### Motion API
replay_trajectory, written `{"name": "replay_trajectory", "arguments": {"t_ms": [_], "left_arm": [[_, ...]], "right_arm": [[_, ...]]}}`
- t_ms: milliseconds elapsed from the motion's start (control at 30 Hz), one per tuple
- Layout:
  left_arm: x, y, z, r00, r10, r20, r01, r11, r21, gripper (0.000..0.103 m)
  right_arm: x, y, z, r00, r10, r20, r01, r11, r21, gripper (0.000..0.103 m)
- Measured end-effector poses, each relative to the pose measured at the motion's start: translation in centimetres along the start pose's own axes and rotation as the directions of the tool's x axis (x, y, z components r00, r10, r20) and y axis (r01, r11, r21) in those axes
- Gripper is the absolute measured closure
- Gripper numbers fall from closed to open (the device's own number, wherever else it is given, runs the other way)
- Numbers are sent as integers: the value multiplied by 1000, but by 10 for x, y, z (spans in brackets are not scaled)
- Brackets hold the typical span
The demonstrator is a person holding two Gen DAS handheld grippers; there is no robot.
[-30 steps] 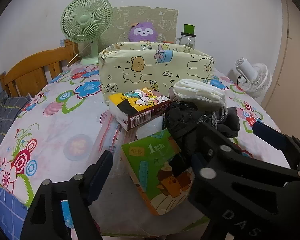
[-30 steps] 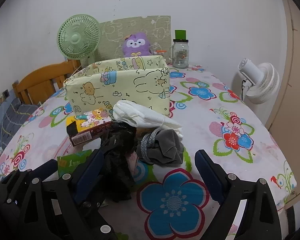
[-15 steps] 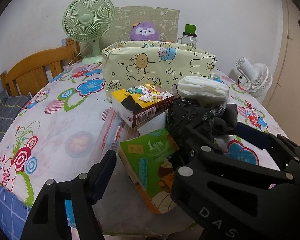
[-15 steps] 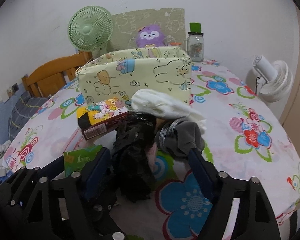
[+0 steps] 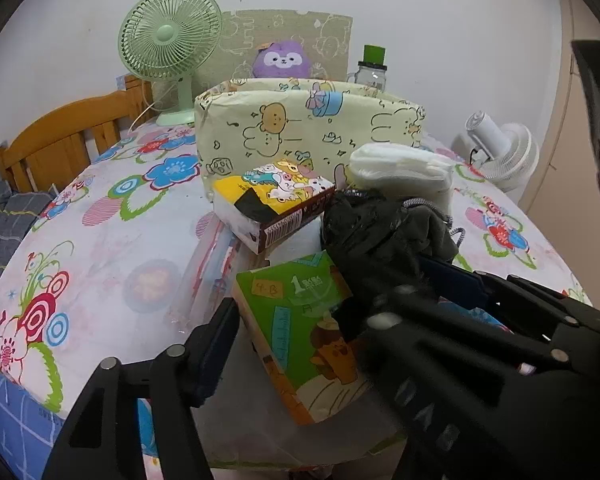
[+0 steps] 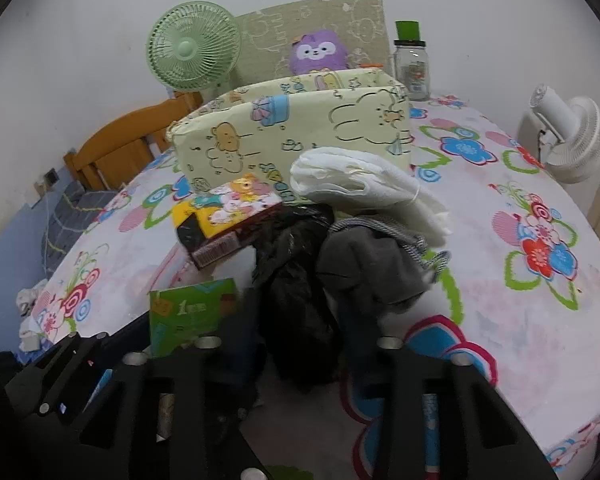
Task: Organize soft objects
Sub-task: 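Close the right gripper on the black cloth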
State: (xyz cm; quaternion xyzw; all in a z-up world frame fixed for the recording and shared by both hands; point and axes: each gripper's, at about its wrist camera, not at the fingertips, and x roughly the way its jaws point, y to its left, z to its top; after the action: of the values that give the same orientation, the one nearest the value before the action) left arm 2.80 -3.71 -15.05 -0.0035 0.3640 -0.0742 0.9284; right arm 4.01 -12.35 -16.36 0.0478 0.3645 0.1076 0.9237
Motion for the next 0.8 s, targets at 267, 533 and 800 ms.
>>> {"name": "replay_trajectory", "arguments": {"t_ms": [267, 533, 800], "left_arm": [[-7, -3, -1, 1000, 13, 22, -13, 1000, 10, 44], [-18, -1, 4, 999, 5, 52, -5, 1000, 3, 47], [-25, -2, 13, 997, -19, 72, 19, 1000, -8, 48]], "right_arm": [[-10, 1, -1, 1000, -22, 18, 22, 1000, 0, 67], [-22, 4, 4, 998, -34, 54, 34, 999, -4, 68], [-32, 6, 15, 996, -38, 82, 39, 999, -9, 73]]}}
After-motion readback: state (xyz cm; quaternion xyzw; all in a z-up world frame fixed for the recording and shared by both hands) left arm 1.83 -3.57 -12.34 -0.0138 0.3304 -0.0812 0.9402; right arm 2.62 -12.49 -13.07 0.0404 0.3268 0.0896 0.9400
